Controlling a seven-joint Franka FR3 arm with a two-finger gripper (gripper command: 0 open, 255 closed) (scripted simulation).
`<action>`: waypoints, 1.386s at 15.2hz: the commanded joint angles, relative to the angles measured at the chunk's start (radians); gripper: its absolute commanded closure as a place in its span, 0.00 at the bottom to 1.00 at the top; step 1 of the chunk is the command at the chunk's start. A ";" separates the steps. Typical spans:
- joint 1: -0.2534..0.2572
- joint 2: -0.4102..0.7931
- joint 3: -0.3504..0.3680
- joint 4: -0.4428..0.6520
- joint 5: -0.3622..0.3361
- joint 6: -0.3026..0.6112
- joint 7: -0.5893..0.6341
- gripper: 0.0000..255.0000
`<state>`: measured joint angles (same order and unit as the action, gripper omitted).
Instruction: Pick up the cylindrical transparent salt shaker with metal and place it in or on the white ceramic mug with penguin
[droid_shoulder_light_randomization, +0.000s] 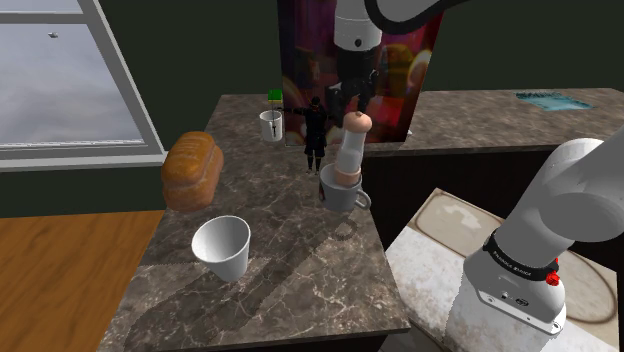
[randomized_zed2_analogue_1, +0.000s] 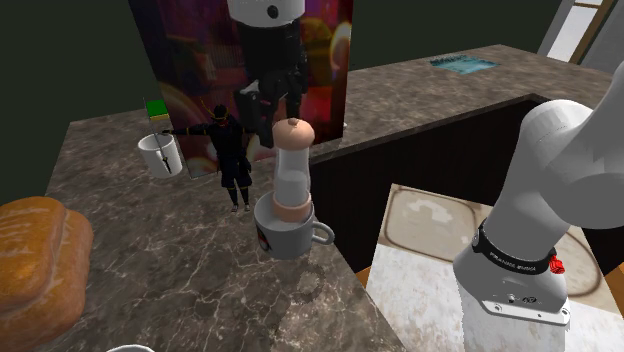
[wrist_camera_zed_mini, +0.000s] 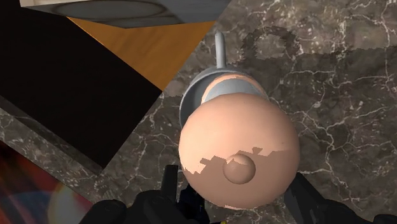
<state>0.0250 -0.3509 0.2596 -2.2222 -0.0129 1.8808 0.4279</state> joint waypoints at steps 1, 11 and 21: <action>0.000 0.003 0.001 -0.025 0.000 0.028 0.002 1.00; 0.000 0.005 0.002 -0.034 -0.001 0.039 0.003 0.00; 0.002 -0.007 0.001 0.083 0.002 -0.090 0.001 0.00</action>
<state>0.0267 -0.3594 0.2598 -2.1545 -0.0104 1.8067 0.4274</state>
